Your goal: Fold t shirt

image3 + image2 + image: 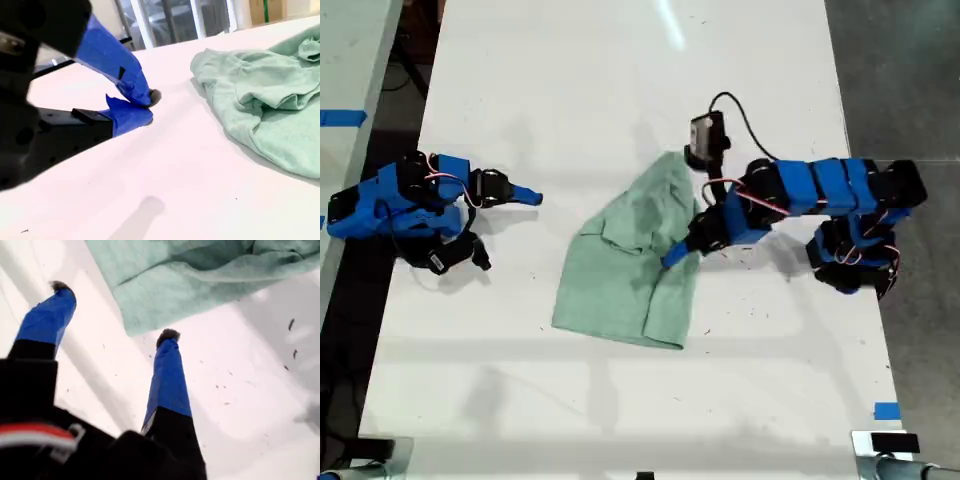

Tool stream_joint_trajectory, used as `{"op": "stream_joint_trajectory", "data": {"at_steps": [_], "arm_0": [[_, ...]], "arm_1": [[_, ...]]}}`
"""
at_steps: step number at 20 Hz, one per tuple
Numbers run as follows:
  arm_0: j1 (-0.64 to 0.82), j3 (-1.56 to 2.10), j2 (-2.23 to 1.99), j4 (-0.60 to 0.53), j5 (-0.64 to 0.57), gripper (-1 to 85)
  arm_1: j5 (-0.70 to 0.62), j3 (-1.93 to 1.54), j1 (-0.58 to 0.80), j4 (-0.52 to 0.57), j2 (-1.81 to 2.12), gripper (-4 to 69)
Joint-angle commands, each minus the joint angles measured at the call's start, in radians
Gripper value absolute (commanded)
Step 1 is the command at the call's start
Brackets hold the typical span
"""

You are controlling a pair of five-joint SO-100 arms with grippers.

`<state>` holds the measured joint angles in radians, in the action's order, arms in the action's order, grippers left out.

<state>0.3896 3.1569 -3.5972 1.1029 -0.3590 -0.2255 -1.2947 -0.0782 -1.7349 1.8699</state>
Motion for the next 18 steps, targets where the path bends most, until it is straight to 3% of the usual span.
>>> {"op": "stream_joint_trajectory", "data": {"at_steps": [1,3,8,11,14,18], "arm_0": [[-0.006,-0.014,-0.008,-0.008,-0.008,-0.2],[-0.005,-0.014,-0.008,-0.008,-0.008,-0.2],[-0.008,-0.014,-0.008,-0.008,-0.009,-0.2],[-0.006,-0.014,-0.008,-0.008,-0.009,-0.2],[-0.008,-0.014,-0.008,-0.009,-0.009,-0.2],[-0.008,-0.012,-0.008,-0.009,-0.009,-0.2]], "arm_1": [[0.031,-0.341,0.057,-0.002,0.449,25.2],[0.035,-0.6,0.072,0.034,0.672,17.5],[0.005,-1.318,0.087,0.245,1.305,1.7],[-0.074,-1.608,0.135,0.202,1.637,1.7],[-0.212,-1.743,0.192,0.318,1.628,1.7],[-0.23,-1.752,0.241,0.318,1.631,1.7]]}}
